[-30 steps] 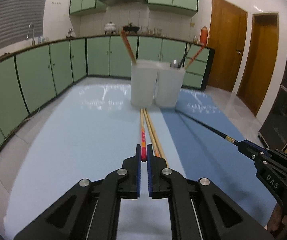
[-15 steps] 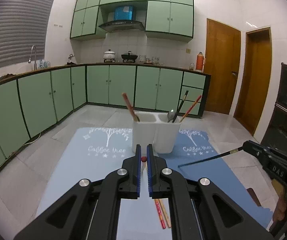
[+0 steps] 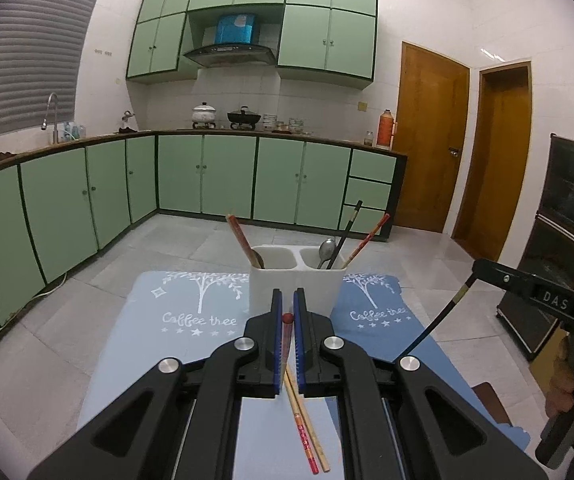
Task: Organize utensils
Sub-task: 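Lift the red-patterned chopstick with the left gripper while the right carries the black one over the holder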
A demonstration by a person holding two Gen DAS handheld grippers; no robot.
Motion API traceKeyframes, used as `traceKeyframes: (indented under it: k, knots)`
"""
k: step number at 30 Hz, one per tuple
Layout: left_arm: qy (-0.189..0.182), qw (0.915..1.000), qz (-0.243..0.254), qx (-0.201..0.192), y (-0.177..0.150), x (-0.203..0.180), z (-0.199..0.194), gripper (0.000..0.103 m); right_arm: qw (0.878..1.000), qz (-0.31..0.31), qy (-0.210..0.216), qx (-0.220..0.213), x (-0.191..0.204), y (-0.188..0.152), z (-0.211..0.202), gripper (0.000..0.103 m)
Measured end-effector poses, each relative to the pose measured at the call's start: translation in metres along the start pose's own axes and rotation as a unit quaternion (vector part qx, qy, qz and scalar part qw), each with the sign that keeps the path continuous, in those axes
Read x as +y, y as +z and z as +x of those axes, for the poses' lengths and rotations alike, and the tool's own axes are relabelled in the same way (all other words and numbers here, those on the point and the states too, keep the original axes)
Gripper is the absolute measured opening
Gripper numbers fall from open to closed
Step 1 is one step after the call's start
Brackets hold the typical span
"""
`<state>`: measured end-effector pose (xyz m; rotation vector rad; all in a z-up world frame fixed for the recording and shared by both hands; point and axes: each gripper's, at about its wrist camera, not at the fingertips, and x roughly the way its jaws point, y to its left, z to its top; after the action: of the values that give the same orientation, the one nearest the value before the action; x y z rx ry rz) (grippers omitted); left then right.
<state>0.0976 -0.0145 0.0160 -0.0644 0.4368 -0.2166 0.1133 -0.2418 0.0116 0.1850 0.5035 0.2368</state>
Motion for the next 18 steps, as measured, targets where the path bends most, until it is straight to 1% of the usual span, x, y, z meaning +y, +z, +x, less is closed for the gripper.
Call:
traceKeyframes:
  k: [7,18]
  knots:
    - [-0.009,0.9999,-0.001,-0.007,0.006,0.005,-0.006,0.005,1.000,-0.014,0.015,0.001,0.010,0.011,0.002,0.006]
    - [-0.019,0.9996,0.005,-0.022,0.018,0.001,-0.011,0.005,0.999,-0.041,0.036,-0.001,0.020,0.035,0.008,0.006]
